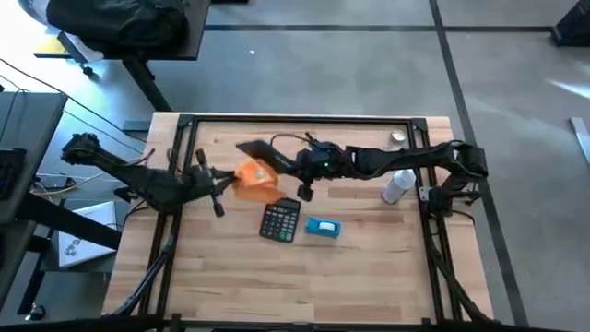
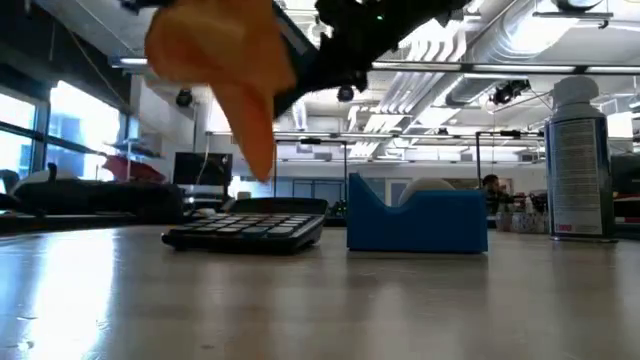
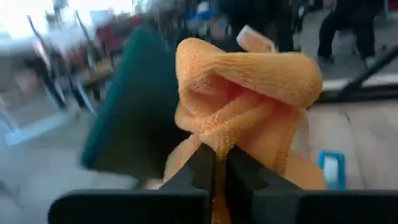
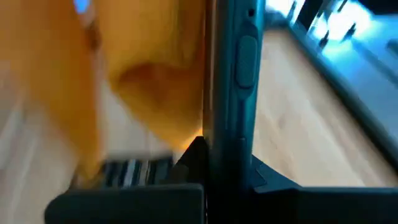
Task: Apply microfiber cloth
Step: Wipe the back of the cellphone with the microfiber cloth
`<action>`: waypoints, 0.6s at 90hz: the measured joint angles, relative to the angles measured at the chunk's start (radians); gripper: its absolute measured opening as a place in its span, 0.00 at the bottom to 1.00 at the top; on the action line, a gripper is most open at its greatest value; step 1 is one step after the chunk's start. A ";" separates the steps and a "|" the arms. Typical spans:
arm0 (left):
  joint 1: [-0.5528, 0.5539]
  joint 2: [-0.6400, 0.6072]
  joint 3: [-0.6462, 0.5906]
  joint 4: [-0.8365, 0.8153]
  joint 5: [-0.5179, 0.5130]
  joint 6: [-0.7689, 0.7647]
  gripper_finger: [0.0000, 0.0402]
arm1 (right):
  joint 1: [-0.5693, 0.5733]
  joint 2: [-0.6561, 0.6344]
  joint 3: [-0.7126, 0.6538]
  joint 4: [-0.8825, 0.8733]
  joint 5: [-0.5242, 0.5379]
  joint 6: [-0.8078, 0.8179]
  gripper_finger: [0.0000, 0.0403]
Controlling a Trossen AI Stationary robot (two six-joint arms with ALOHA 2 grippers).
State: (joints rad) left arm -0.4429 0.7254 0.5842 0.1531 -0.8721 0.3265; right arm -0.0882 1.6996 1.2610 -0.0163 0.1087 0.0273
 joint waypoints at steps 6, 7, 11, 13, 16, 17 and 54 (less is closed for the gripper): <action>0.017 0.004 0.000 0.088 0.013 0.104 0.00 | -0.005 0.007 0.000 0.088 -0.005 0.001 0.00; 0.021 0.005 0.000 0.101 0.017 0.118 0.00 | -0.006 0.008 0.000 0.102 -0.008 0.001 0.00; 0.040 0.013 0.000 0.159 0.036 0.168 0.00 | -0.009 0.010 0.000 0.144 -0.023 0.001 0.00; 0.052 0.018 0.000 0.190 0.047 0.190 0.00 | -0.010 0.010 0.000 0.153 -0.031 0.001 0.00; 0.073 0.028 0.000 0.237 0.063 0.218 0.00 | -0.012 0.010 0.000 0.161 -0.038 0.000 0.00; 0.080 0.031 0.000 0.252 0.067 0.226 0.00 | -0.012 0.010 0.000 0.163 -0.039 0.000 0.00; 0.371 0.296 0.000 0.530 0.428 0.138 0.00 | 0.002 0.011 0.000 0.321 -0.047 0.006 0.00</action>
State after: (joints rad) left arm -0.0719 1.0213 0.5843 0.6832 -0.4441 0.4643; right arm -0.0859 1.7107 1.2610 0.3043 0.0613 0.0332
